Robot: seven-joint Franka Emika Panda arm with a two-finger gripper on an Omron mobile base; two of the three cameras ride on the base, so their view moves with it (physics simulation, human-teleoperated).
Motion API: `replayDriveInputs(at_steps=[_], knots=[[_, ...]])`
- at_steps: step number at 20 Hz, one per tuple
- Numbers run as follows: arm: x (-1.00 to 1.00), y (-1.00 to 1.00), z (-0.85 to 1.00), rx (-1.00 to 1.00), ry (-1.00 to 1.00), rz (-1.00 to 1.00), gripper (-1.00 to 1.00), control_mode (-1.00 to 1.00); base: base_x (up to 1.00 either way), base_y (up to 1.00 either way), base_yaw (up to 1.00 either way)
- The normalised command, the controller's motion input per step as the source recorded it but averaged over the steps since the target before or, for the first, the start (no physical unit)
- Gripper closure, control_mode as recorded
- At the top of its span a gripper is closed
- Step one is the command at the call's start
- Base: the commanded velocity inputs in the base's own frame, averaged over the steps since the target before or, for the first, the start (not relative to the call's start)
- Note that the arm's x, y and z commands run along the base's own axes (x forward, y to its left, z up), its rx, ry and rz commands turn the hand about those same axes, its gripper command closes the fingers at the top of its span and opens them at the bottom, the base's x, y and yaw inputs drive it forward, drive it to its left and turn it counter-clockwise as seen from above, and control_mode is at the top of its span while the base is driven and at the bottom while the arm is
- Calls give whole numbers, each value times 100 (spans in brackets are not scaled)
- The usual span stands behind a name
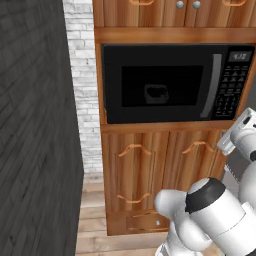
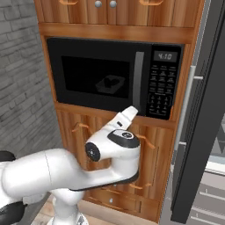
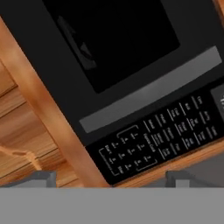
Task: Place the tupperware containing the steak and sweet potato meal in the microwave. Close the microwave door and press the start button to reheat the meal.
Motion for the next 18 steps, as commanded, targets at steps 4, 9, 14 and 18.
replayDriveInputs(at_steps=[4, 9, 14, 18], knots=[[49, -39, -35, 11, 1, 19, -100, -100, 0, 0, 0], [56, -31, -12, 12, 0, 21, -100, -100, 0, 0, 0], [27, -37, -2, 10, 0, 18, -100, -100, 0, 0, 0], [27, -41, -2, 11, 0, 18, -100, -100, 0, 0, 0]])
